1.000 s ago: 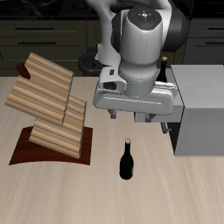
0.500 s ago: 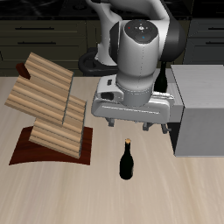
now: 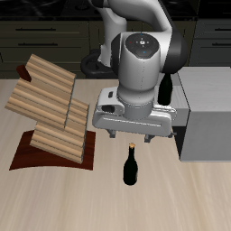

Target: Place the wine bottle from the table into the top drawer

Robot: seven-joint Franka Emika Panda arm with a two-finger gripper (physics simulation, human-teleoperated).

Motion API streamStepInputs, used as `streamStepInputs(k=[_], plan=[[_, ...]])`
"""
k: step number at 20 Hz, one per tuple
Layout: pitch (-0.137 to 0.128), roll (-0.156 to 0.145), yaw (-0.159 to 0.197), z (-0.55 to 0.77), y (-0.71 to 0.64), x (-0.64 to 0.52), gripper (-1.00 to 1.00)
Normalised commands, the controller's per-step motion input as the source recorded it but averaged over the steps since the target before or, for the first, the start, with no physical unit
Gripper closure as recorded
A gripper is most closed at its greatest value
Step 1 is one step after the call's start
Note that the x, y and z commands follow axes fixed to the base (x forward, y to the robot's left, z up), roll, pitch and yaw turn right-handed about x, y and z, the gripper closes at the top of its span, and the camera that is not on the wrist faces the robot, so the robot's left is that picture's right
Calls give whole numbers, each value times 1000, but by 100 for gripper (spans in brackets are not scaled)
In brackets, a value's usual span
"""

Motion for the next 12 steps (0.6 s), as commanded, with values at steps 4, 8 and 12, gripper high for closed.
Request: streamStepInputs(k=[4,8,12], plan=[[-10,6,24,-181,19,-73,-100],[7,-7,19,-177,14,-27,-100],[17,-4,16,-209,51,-51,-100]])
